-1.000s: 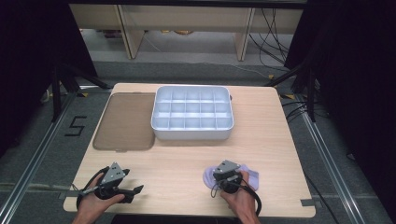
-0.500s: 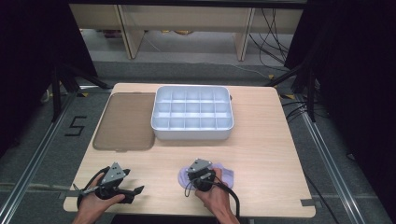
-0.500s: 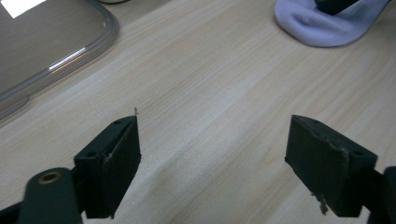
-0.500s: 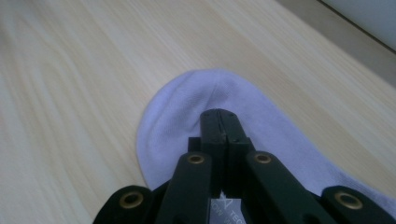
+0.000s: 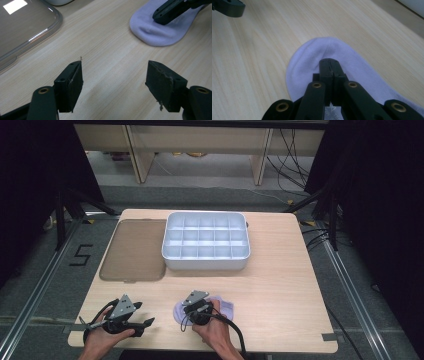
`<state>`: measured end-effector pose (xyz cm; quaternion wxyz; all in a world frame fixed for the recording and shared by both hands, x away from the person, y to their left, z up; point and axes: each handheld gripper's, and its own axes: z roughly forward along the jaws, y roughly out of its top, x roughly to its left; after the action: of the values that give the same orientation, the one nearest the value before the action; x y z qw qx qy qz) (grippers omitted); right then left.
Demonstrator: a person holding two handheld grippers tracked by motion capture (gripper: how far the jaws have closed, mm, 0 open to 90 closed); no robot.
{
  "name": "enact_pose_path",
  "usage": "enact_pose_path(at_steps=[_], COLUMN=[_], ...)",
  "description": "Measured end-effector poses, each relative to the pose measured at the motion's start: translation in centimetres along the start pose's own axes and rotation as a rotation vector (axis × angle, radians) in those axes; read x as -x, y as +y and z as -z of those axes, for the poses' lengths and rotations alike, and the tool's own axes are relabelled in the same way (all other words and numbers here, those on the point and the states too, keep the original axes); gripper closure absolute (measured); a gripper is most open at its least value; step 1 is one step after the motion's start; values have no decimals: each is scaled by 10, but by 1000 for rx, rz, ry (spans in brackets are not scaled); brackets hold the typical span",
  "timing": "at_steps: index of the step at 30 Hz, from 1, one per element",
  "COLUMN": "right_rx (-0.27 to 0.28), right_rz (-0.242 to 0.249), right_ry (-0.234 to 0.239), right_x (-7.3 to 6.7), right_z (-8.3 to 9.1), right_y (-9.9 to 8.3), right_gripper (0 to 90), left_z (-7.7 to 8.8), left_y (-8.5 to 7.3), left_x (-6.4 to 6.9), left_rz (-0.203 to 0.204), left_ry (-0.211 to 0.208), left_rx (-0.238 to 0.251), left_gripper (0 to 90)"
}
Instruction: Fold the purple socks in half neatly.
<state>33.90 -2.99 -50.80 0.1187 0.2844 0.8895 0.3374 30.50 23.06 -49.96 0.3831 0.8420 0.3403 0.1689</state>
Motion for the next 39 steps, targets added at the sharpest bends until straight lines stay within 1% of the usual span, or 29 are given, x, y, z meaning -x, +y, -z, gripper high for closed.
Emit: enact_pose_path(at_steps=[2, 5, 6, 8, 9, 10, 11, 12, 13, 14, 16, 17, 20, 22, 23, 24, 25, 26, 27, 28, 31, 32, 33, 34, 35, 36, 37, 38, 39], right_rx=[-5, 15, 5, 22, 32, 50, 42, 57, 79, 79, 69, 59, 57, 37, 55, 39, 36, 58, 38, 32, 42, 53, 53, 53, 53, 53, 29, 29, 21], right_rz=[16, 25, 10, 12, 9, 10, -22, -28, -36, -57, -77, -118, -110, -110, -105, -90, -95, -99, -94, -90, -75, -81, -78, -78, -77, -77, -82, -82, -78], right_ry=[3, 17, 32, 38, 46, 49, 34, 14, 3, -6, -30, -34, -37, -35, -51, -38, -35, -48, -32, -30, -38, -39, -31, -31, -34, -34, -27, -27, -17], right_x=[-3, -4, -5, -2, 1, 6, 11, 18, 24, 32, 43, 49, 52, 50, 49, 49, 48, 47, 47, 47, 47, 46, 46, 46, 46, 46, 46, 46, 46], right_z=[-2, -7, -6, -2, 3, 9, 20, 29, 38, 47, 57, 63, 66, 67, 66, 67, 67, 64, 65, 66, 64, 63, 62, 62, 62, 62, 62, 62, 62], right_y=[3, 6, 8, 8, 8, 7, 6, 4, 0, -6, -15, -25, -32, -35, -36, -36, -35, -36, -35, -35, -35, -35, -35, -35, -35, -35, -35, -35, -35], right_gripper=[900, 895, 882, 887, 891, 895, 900, 900, 900, 900, 900, 900, 900, 900, 900, 900, 899, 899, 898, 896, 892, 892, 891, 891, 888, 888, 888, 888, 888], left_z=[0, -2, -1, -6, -7, -9, -10, -12, -13, -17, -24, -29, -38, -44, -46, -46, -48, -50, -53, -55, -62, -62, -64, -65, -66, -66, -66, -67, -68], left_y=[0, 1, 2, 1, 2, 2, 4, 6, 10, 11, 14, 16, 23, 29, 32, 34, 36, 38, 38, 38, 39, 39, 39, 39, 39, 39, 39, 38, 38], left_x=[-1, 1, 0, 4, 3, 5, 6, 9, 9, 12, 12, 14, 21, 25, 25, 26, 26, 25, 25, 23, 23, 22, 22, 22, 21, 21, 21, 23, 23], left_rz=[-7, 25, 9, 37, 29, 45, 51, 48, 26, 57, 22, 25, 6, 15, -6, -15, -18, -23, -2, -21, -16, -30, -27, -24, -13, -13, -19, 19, 25], left_ry=[-7, -16, -12, -36, -63, -83, -91, -86, -77, -73, -88, -85, -85, -82, -78, -67, -58, -63, -62, -55, -51, -56, -52, -66, -92, -92, -104, -117, -128], left_rx=[1, 20, -4, 25, 21, 21, 33, 66, 52, 69, 32, 24, 5, 2, -2, -6, -11, -21, -27, -57, -63, -73, -69, -70, -66, -66, -66, -53, -47], left_gripper=[296, 299, 304, 316, 329, 344, 357, 381, 404, 411, 420, 436, 444, 450, 450, 450, 451, 452, 452, 452, 457, 469, 500, 500, 569, 601, 645, 645, 684])
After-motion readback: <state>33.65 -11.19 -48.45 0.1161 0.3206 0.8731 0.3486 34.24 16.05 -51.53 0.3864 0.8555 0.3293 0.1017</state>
